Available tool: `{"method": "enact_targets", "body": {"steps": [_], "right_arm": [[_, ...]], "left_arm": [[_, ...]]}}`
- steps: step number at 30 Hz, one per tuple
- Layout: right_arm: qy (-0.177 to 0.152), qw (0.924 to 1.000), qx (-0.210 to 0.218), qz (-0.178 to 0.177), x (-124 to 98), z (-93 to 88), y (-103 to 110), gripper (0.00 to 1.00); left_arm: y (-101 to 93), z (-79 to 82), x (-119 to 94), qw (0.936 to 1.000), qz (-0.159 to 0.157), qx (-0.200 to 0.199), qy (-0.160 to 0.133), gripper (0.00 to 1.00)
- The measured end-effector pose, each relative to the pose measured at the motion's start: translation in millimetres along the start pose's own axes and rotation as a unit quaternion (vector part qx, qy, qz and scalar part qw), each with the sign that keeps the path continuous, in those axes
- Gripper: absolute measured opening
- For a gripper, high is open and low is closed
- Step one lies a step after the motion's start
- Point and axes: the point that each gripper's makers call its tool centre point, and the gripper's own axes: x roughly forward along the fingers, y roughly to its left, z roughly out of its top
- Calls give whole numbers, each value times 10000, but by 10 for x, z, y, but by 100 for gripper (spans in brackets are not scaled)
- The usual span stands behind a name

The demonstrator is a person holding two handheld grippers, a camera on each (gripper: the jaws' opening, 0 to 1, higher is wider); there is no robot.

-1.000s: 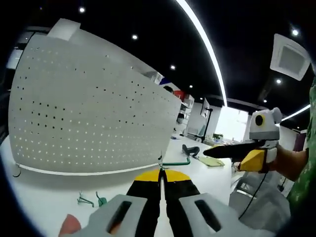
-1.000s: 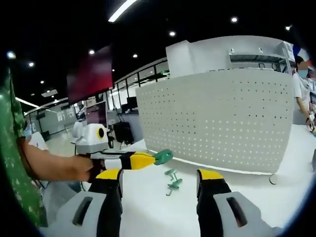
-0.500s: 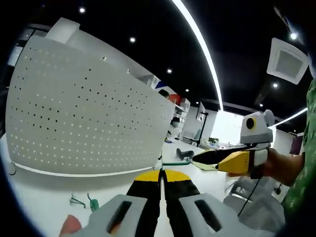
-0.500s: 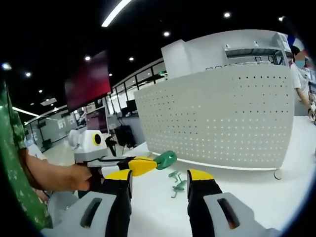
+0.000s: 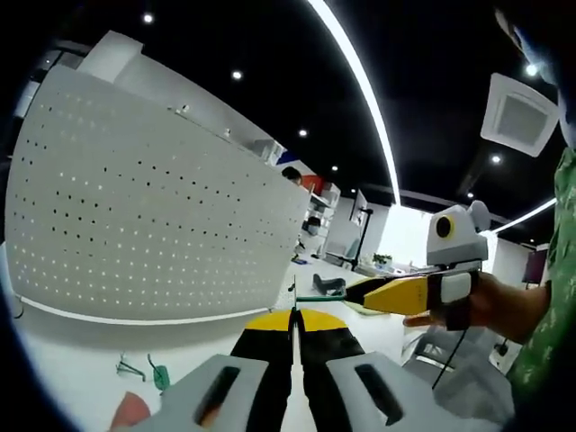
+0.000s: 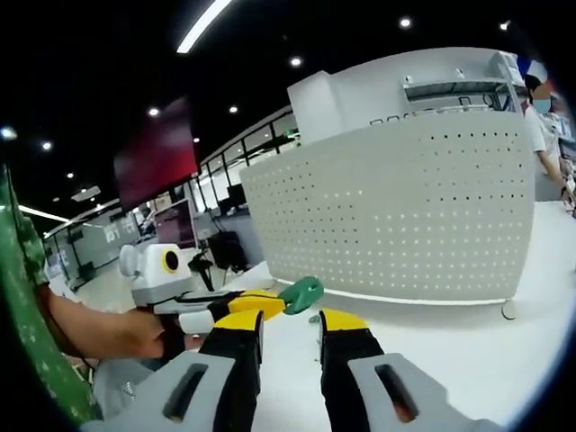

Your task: Insert the hook assembly into the mounting plate slot until the hook locks in place.

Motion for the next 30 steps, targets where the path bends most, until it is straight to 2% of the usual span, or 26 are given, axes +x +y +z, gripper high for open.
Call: {"method": "enact_targets", "body": {"steps": [8,16,21,25,30], "right_arm": [[-29,9998,208,15,10,2,-7,14],[-28,9998,170,-27,35,13,-18,10],[-56,9997,228,-48,58,16,-29,10],[-137,9990,431,-47,58,41,-55,8],[-153,9990,407,-99,66,56,-70,7]], "left_arm": [[-64,11,10,10000,-53,-8,-49,2],[-92,20,19,9999,-57,-36,-101,2],[-124,28,36,9998,-84,-84,-139,2],[-149,36,39,9997,-83,-103,-182,2],[-168,41,43,9997,-60,-109,-224,2]]}}
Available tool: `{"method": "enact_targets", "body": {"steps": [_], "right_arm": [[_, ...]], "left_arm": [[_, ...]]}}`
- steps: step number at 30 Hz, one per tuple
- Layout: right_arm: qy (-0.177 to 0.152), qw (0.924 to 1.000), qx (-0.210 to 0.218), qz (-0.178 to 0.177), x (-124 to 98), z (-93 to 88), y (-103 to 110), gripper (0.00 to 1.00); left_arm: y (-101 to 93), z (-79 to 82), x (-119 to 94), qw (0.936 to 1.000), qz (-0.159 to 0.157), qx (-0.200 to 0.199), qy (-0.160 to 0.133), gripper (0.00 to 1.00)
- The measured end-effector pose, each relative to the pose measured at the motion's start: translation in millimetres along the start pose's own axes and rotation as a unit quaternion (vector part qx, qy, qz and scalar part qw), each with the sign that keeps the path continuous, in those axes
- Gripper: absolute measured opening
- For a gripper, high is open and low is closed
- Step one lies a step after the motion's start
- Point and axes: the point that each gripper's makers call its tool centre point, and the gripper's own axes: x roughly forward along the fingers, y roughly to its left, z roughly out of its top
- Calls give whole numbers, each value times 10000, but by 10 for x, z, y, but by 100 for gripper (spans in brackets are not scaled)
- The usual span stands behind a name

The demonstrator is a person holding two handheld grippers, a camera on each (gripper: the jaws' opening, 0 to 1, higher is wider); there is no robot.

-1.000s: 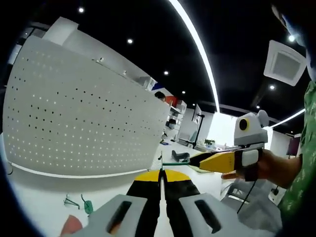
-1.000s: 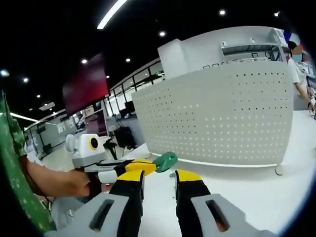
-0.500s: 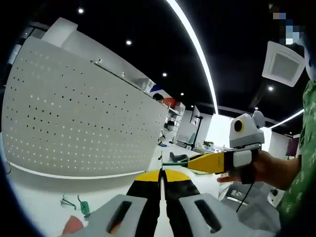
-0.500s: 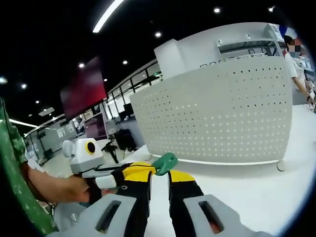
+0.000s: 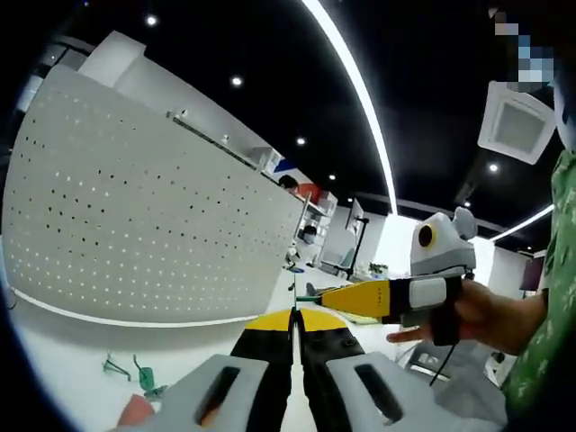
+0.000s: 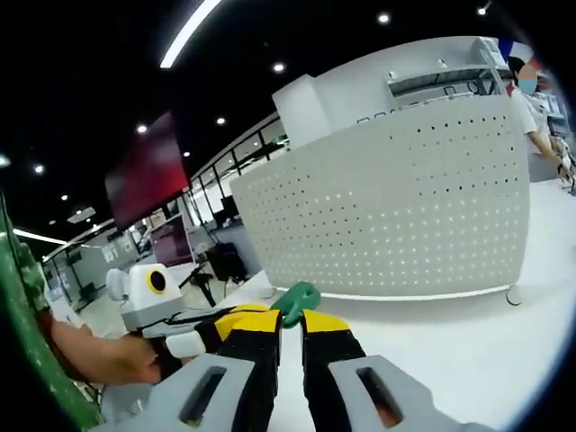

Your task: Insert the hook assembly into the mounting plate slot until the hook locks in place.

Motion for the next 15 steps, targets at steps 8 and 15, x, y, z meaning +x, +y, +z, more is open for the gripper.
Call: {"method": "enact_targets", "body": {"steps": [8,15], "right_arm": [[-99,9997,238,-22,29,40,-10,5],[-196,9992,354,-46,28,81,-11,3]], "left_arm": [[-42,10,7,9998,117,103,-131,2],[-112,0,22,9996,116,215,-170,2]]}}
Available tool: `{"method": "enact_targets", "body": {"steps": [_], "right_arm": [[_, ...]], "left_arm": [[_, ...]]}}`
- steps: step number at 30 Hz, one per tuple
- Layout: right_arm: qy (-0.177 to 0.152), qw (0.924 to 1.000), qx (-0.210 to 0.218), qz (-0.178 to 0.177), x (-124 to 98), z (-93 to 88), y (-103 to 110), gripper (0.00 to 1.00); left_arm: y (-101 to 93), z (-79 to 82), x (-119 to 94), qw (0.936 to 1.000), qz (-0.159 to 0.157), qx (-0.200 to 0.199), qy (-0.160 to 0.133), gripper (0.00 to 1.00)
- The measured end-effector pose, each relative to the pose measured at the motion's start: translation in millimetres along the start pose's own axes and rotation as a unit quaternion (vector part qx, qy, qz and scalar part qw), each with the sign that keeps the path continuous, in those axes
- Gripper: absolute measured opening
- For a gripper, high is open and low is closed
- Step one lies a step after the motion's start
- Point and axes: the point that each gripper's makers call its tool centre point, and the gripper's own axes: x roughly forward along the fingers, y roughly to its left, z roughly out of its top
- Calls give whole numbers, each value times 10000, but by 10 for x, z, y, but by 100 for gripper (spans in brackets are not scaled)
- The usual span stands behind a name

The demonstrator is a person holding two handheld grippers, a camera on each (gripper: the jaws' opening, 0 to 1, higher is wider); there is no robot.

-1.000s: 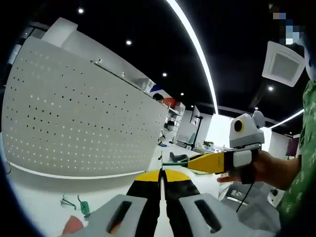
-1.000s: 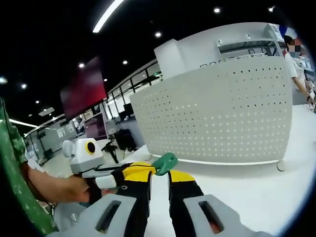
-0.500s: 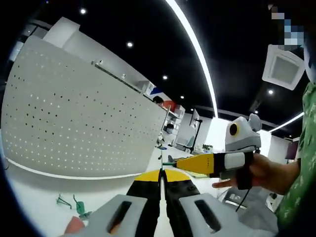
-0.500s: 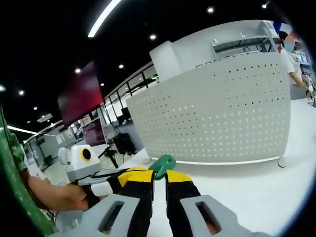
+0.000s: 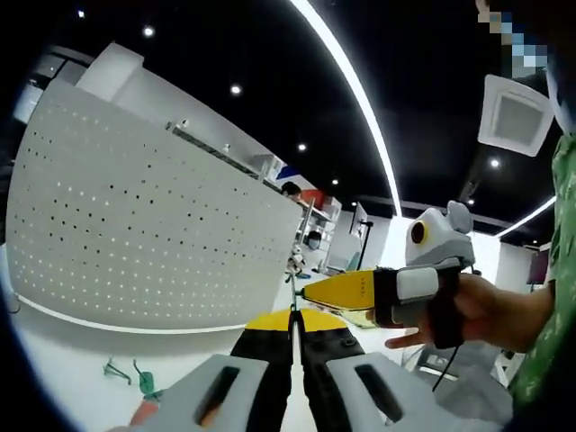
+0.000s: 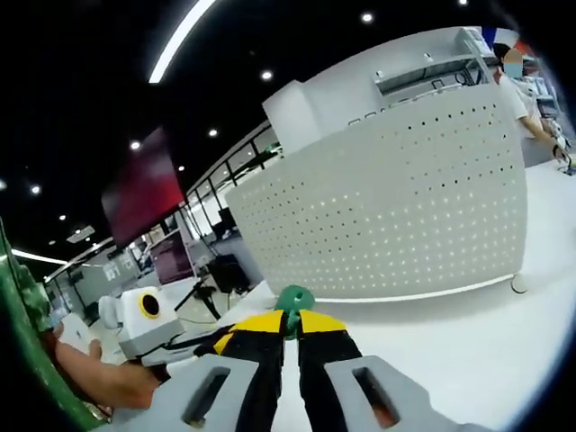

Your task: Insert the hook assembly into the mounting plate slot until the hook locks in place.

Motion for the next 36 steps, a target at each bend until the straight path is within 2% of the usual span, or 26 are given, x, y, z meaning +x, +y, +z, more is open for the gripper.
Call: {"method": "enact_targets", "body": {"steps": [13,21,30,36], "right_arm": [[-21,9999,128,44,-21,16,21,2],[-33,10000,44,66,-31,29,39,1],[-58,10000,-6,79,-33,40,43,1],[-71,10000,-39,53,-26,44,33,1]], "left_arm": [[-59,18,1,9996,-53,290,-34,2],[-74,28,3,9990,-90,448,6,2],[-80,42,13,9978,-132,632,151,3],[-82,38,33,9954,-51,871,399,3]]}}
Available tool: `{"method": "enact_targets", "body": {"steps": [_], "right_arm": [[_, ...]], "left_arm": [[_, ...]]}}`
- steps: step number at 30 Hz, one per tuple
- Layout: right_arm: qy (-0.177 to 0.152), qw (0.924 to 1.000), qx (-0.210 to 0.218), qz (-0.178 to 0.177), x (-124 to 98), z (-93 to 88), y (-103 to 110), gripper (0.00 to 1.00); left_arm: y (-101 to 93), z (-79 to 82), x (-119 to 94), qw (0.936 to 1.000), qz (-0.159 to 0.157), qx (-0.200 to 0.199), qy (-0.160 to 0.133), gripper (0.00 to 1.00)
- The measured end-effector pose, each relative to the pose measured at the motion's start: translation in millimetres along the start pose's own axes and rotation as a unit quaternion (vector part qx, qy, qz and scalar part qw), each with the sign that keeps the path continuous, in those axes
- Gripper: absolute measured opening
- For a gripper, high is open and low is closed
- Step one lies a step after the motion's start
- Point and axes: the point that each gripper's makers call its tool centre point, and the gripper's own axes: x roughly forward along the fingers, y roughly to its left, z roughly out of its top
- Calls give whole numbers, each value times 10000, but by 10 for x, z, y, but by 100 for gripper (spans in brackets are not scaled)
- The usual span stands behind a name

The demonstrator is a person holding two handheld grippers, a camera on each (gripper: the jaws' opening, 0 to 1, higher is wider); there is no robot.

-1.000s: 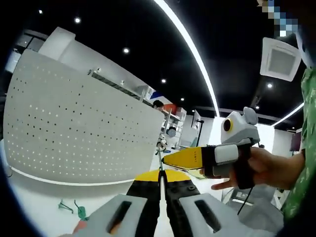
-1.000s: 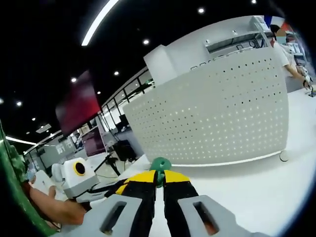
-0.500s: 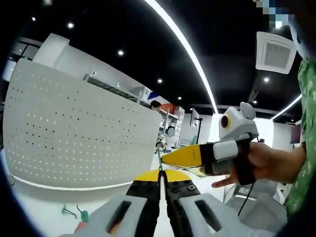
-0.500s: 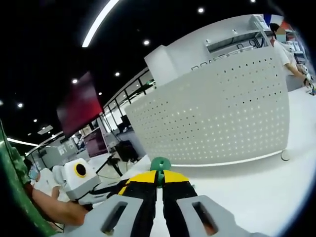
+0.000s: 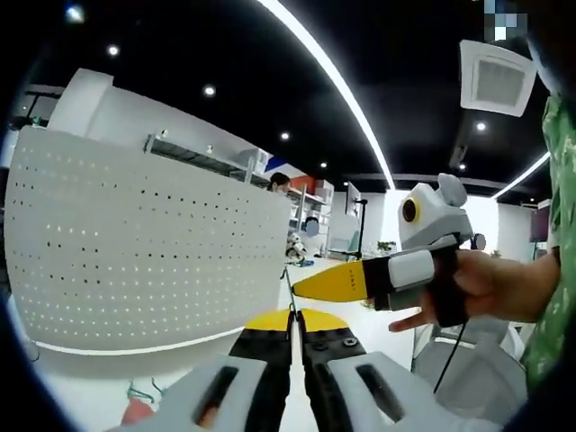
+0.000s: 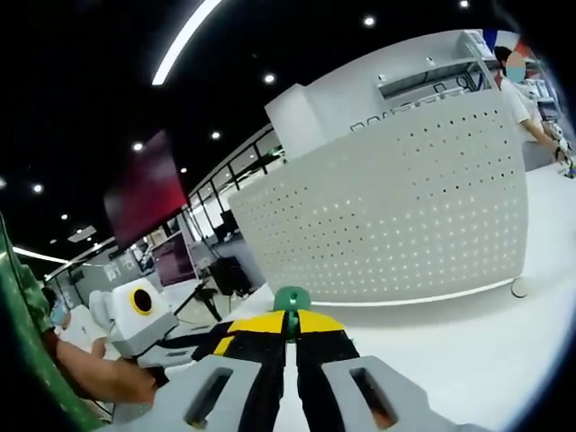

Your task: Insert the hook assembly into the mounting plate slot until the hook locks in place.

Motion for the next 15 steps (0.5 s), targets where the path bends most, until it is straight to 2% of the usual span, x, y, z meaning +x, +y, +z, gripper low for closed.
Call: {"method": "enact_targets", "body": {"steps": [5,15], "right_arm": [[-30,10000,-5,-8,-4,17,-11,1],[-79,9999,-74,-41,-13,48,-21,1]], "left_arm": [[0,22,8,9997,44,195,100,3],[44,56,14,9993,183,208,238,8]]}}
